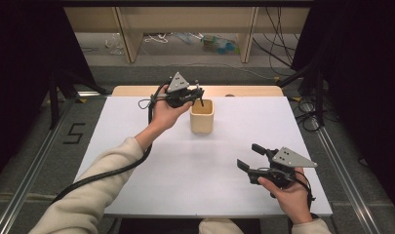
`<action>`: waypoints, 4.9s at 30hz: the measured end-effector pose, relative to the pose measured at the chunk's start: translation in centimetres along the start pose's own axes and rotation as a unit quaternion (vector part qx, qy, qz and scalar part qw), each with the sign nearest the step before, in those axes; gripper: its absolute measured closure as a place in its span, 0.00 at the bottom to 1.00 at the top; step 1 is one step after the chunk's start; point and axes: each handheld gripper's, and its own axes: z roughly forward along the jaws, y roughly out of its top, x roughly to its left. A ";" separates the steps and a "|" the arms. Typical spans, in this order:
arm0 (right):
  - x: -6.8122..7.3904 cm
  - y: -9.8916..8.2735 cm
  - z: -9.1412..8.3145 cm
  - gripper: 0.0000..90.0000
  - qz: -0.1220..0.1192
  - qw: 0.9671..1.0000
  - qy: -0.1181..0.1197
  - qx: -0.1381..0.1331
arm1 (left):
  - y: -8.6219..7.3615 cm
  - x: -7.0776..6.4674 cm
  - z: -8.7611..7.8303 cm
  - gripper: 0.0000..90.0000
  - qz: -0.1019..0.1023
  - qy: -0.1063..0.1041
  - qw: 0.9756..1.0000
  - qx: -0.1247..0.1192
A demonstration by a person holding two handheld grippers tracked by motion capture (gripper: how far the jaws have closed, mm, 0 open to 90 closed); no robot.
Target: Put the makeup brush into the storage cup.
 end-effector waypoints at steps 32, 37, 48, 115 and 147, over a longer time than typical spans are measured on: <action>0.0 0.0 0.0 0.25 0.001 1.000 0.002 0.002 | -0.9 0.0 0.9 0.93 -0.001 0.002 1.000 0.017; 0.0 0.0 0.0 0.25 0.003 1.000 0.003 0.003 | -1.1 -0.1 1.1 0.93 -0.002 0.001 1.000 0.019; 0.0 0.0 0.1 0.25 0.005 1.000 0.009 0.000 | -1.3 -0.1 1.3 0.93 -0.001 0.000 1.000 0.022; 0.0 0.0 0.0 0.26 0.005 1.000 0.011 0.008 | -2.7 -0.2 2.4 0.93 -0.006 0.001 0.999 0.044; 0.1 -0.1 0.1 0.26 0.004 1.000 0.008 0.004 | -3.3 -0.3 2.8 0.92 -0.010 0.001 0.998 0.059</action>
